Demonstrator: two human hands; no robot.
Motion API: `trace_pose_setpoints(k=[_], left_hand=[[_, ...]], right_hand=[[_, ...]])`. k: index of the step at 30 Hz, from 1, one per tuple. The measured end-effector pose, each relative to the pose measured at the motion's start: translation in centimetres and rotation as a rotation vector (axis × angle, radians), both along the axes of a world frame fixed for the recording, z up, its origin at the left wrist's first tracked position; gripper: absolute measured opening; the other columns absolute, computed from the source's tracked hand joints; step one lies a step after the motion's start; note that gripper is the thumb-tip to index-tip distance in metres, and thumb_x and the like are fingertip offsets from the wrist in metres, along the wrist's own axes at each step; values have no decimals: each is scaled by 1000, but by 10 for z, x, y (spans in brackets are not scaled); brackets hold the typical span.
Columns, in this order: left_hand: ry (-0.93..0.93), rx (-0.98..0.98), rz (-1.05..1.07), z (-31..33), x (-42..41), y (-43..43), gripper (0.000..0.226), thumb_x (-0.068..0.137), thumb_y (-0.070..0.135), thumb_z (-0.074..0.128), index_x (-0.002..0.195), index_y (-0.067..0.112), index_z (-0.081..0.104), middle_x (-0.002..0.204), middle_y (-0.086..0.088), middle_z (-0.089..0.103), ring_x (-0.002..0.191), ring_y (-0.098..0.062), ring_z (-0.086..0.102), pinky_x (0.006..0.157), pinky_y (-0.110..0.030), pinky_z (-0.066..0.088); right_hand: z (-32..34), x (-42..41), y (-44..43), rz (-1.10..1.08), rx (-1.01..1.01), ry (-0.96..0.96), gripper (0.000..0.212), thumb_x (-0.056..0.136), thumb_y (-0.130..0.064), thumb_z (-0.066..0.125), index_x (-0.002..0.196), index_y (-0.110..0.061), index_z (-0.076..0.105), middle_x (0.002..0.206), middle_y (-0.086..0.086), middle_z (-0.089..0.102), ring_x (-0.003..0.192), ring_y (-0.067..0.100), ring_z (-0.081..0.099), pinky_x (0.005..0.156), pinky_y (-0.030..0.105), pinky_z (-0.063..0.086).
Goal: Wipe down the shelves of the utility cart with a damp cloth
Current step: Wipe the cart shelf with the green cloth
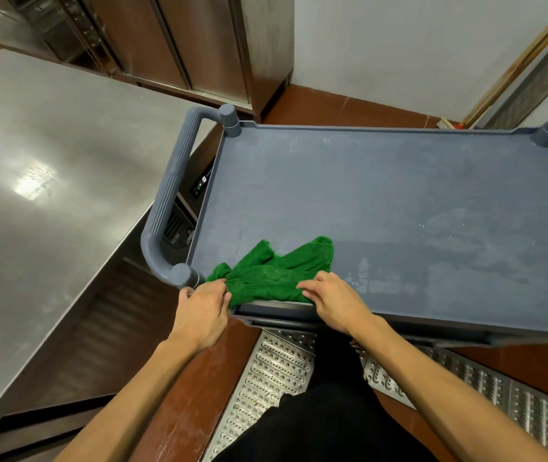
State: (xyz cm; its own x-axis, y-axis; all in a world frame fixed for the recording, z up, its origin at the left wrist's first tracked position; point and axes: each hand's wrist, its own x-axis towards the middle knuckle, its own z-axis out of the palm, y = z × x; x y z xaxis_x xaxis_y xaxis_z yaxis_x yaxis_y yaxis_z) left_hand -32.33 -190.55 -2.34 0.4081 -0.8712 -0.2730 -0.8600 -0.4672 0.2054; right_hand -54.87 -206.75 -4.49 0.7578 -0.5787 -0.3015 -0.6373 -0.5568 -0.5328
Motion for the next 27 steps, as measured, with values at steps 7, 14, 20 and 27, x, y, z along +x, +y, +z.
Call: trace_pose_setpoints(k=[7,14,20,27], left_hand=[[-18,-144,-56,25,-8,-25,26,104,27,47,103,8,64,112,-9,61,102,-35,57,89,-47,45],[125,-272,-122,65,-12,-57,30,105,30,40,93,9,58,92,-12,62,90,-37,56,81,-49,43],[199,-357,-123,93,-20,-77,23,105,30,43,89,17,51,85,-5,58,88,-36,59,73,-42,42],[210,-432,-214,118,-32,-97,23,105,30,43,86,20,49,81,1,55,82,-30,56,75,-44,45]], right_hand=[[22,-28,-9,-143,-181,-289,20,95,-19,61,110,-23,74,98,0,61,92,25,57,72,36,50],[60,-44,-35,-252,-320,-422,20,92,-10,64,105,-19,76,93,4,66,87,29,59,74,36,50],[90,-57,-46,-331,-392,-503,19,92,-8,65,103,-16,77,92,8,67,82,28,63,74,28,45],[123,-78,-51,-375,-484,-601,20,92,0,62,101,-11,75,99,7,71,89,26,67,83,36,51]])
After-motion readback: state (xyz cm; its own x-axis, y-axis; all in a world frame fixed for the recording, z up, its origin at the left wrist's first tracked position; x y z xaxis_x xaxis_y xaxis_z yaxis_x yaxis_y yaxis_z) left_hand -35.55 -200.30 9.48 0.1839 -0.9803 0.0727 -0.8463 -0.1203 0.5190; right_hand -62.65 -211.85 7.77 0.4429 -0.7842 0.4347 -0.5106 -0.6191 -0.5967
